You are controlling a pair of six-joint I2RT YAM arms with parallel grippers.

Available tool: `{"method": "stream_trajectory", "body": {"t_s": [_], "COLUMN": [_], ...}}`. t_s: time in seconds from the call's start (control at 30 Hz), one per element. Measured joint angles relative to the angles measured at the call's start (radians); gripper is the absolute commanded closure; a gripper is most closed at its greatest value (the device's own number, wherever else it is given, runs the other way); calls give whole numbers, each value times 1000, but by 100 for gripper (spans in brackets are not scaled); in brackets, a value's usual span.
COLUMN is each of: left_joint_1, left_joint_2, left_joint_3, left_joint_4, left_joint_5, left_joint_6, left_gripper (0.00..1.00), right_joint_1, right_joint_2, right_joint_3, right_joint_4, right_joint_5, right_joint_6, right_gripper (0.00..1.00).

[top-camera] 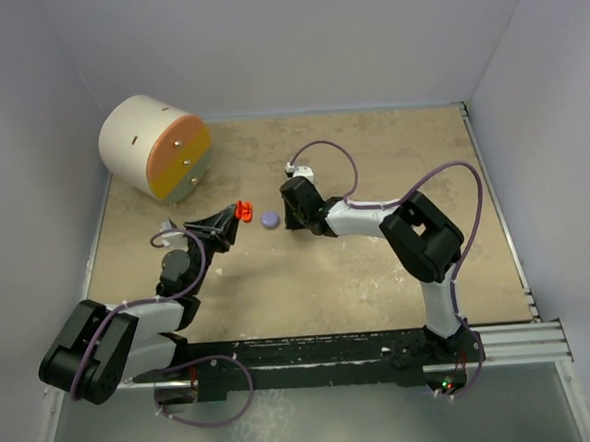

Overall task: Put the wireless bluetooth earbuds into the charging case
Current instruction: Pick up the earbud from the center of the board.

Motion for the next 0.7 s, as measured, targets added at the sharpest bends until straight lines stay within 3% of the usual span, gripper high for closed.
{"method": "stream_trajectory", "body": {"t_s": [0.13, 0.37, 0.7], "left_joint_1": [1, 1, 1], "left_joint_2": [0, -6, 0], "left_joint_3": [0, 2, 91], "left_joint_4": [0, -21, -113], "left_joint_5": [2, 15, 69], "left_joint_6": [0, 5, 56], "left_gripper": [100, 100, 100], "right_joint_1": [0, 0, 0], "right_joint_2": [0, -21, -237], "right_joint_3": [0, -46, -239], "right_joint_4": [2, 53, 114], "right_joint_5": [-2, -9, 11], "right_joint_6": [0, -2, -68], "right_gripper": [90, 94, 100]}}
